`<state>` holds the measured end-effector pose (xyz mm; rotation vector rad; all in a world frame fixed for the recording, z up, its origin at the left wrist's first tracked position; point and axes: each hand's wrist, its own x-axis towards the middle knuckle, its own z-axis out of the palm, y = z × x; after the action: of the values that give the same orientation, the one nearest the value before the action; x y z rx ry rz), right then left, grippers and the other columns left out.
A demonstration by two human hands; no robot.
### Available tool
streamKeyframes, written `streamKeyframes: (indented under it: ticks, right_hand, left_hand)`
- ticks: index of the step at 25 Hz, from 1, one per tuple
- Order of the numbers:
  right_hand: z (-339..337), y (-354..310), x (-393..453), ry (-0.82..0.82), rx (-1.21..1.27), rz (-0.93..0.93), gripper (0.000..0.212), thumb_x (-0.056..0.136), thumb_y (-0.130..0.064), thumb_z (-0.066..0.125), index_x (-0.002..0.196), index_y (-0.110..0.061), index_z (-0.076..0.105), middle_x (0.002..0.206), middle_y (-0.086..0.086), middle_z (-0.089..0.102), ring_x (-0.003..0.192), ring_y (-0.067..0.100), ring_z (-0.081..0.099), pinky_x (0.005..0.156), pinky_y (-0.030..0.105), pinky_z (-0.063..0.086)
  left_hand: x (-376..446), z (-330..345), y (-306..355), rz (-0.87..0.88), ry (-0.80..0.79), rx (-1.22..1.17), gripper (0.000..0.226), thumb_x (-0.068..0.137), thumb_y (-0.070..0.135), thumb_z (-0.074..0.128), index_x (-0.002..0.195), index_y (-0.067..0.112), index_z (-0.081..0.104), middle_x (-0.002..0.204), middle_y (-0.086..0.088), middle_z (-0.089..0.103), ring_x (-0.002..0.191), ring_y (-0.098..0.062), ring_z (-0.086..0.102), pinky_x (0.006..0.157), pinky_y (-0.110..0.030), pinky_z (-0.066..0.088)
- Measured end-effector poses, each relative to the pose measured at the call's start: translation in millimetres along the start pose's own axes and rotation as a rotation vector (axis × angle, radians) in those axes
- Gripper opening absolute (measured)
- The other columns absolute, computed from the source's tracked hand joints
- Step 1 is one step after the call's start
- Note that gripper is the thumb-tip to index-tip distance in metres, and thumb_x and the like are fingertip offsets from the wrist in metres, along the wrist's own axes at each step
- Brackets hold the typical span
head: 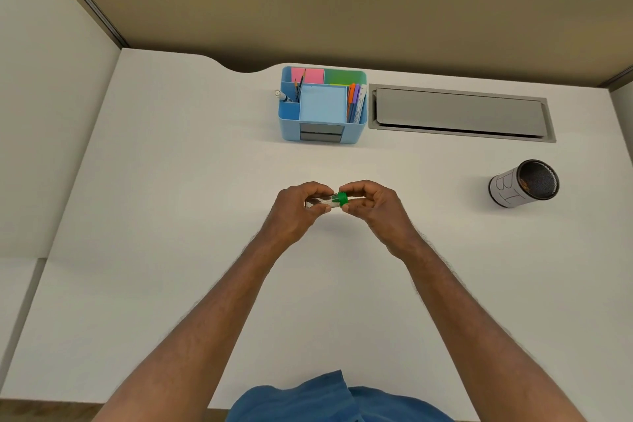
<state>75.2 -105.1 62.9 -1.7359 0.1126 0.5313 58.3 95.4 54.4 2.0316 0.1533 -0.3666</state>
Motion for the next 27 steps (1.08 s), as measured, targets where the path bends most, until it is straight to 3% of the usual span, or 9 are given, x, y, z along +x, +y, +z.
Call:
streamKeyframes:
  ticks: [6,10,16,22,27]
  right_hand:
    - [-1,-4,4,-0.01,0.023,-0.025,0.033,0.087,0.004,0.075,0.112,-0.017,0.077,0.107,-0.003,0.081,0.098,0.012,0.077,0.087,0.022,0.059]
    - [-2,-2,6,-0.011,0.112,0.022,0.03,0.089,-0.003,0.077,0.117,-0.012,0.075,0.106,0.005,0.081,0.099,0.019,0.077,0.092,0.029,0.061]
    - [0,1,6,0.006,0.114,0.066,0.023,0.092,-0.007,0.075,0.115,-0.005,0.075,0.098,0.009,0.082,0.085,0.021,0.079,0.082,0.028,0.064]
    - [1,-5,7,0.026,0.093,0.067,0.021,0.09,-0.009,0.078,0.11,-0.008,0.077,0.095,0.008,0.083,0.086,0.023,0.08,0.08,0.027,0.064]
    - [9,-9,6,0.043,0.084,0.039,0.026,0.085,-0.005,0.082,0.11,-0.007,0.077,0.098,0.008,0.082,0.097,0.024,0.078,0.09,0.035,0.063]
  left_hand:
    - [4,-3,1,-0.014,-0.005,-0.035,0.027,0.089,0.015,0.077,0.114,0.025,0.075,0.097,0.017,0.072,0.092,0.006,0.066,0.081,-0.015,0.049]
    - [7,-4,-1,0.004,0.004,-0.021,0.026,0.088,0.016,0.078,0.11,0.03,0.075,0.097,0.02,0.073,0.089,0.008,0.066,0.077,-0.007,0.045]
    - [7,-3,-1,0.027,-0.001,0.007,0.025,0.088,0.016,0.077,0.109,0.029,0.076,0.091,0.025,0.07,0.086,0.015,0.063,0.072,0.002,0.043]
    - [6,-2,1,0.015,0.027,-0.002,0.027,0.088,0.016,0.079,0.112,0.028,0.077,0.098,0.013,0.074,0.091,-0.002,0.068,0.068,-0.003,0.048]
    - [7,-3,-1,0.001,0.047,-0.001,0.028,0.085,0.018,0.081,0.109,0.031,0.077,0.093,0.02,0.073,0.089,0.006,0.067,0.07,0.001,0.045]
